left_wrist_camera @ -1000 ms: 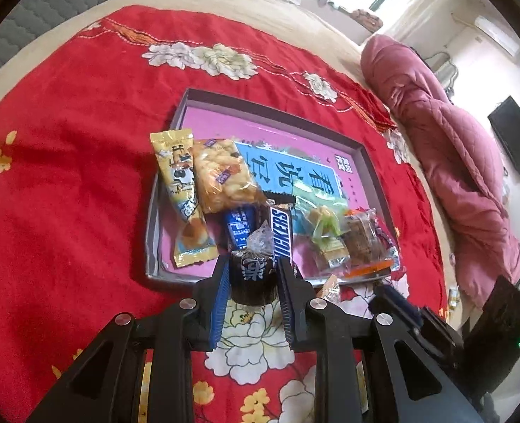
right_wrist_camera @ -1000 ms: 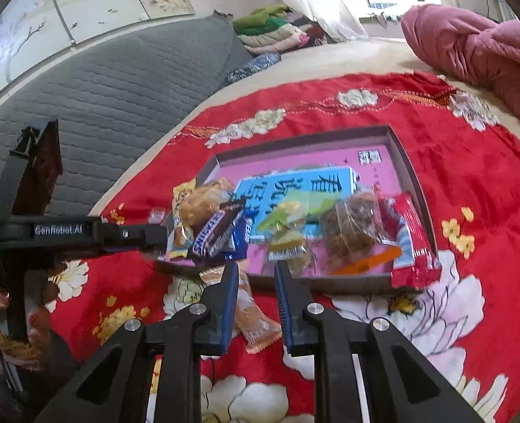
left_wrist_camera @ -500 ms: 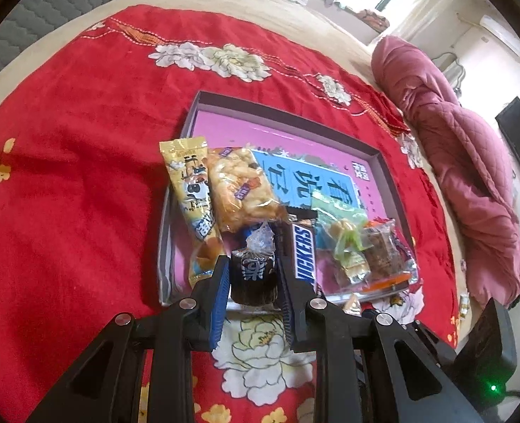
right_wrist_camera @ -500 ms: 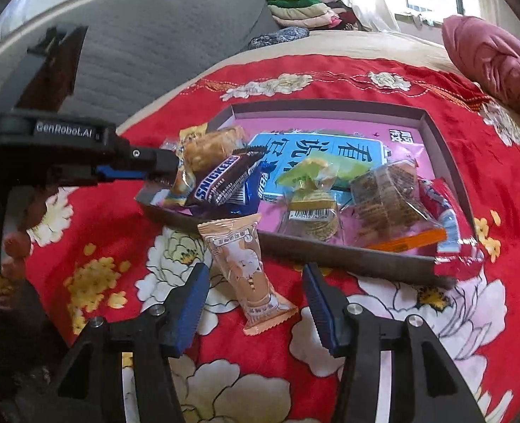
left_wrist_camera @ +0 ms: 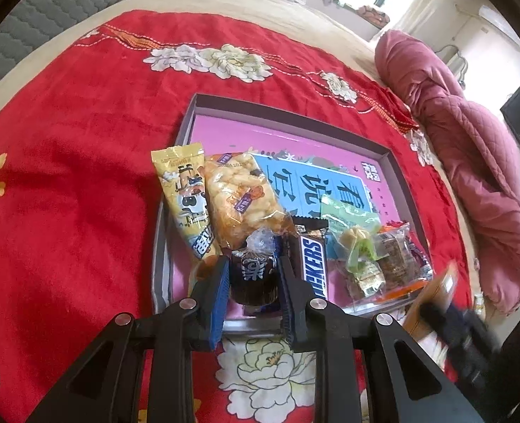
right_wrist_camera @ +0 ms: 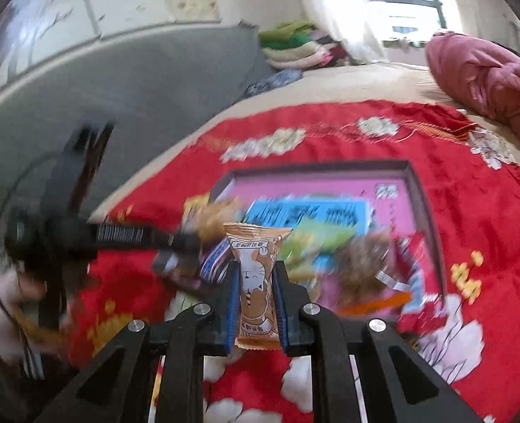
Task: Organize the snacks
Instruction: 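Release the dark candy in the box with the left tool while the right tool releases the orange wafer pack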
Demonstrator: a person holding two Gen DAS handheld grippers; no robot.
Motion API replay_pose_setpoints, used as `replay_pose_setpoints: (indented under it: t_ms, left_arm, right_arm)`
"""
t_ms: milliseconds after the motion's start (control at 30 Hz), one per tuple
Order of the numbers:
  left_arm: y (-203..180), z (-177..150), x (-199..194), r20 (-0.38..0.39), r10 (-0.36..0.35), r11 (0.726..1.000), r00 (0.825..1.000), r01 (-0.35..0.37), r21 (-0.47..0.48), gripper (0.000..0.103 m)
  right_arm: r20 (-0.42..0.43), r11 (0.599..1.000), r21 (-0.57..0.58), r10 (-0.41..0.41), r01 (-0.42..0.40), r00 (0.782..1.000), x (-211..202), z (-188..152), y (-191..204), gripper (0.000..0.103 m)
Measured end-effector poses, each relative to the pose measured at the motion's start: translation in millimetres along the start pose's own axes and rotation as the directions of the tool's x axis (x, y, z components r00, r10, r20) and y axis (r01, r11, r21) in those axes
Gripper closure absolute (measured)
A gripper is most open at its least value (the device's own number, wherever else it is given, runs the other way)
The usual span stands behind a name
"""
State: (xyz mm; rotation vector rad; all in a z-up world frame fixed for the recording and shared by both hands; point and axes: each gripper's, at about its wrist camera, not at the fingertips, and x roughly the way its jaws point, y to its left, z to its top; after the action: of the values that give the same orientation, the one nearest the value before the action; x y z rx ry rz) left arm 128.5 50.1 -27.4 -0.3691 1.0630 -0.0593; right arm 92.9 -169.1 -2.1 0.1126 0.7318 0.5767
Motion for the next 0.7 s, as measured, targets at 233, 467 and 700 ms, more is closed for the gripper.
replay_pose_setpoints:
  t_ms: [233,467,700]
  left_arm:
    - [-3,-1,6,0.003,0.027,0.999,1.0,-0.027,0.019,0.076]
    - [-6,-1,7,0.004,0.04,0.999,0.999,-0.041,0.03,0.076]
    - [-7,-2,8,0.001,0.05,0.998,0.999,-0.05,0.037,0.076]
  right_arm:
    - [0.003,0.997,0.029,-0.072,0.072,0.997,19,13,-20,0.085]
    - [-0.013,0.994,0.004,-0.107,0.107,0.994,35,13,-22,0.085]
    - [-0.029,0.99,0.015,-0.14,0.141,0.99,40,8,-26,0.084]
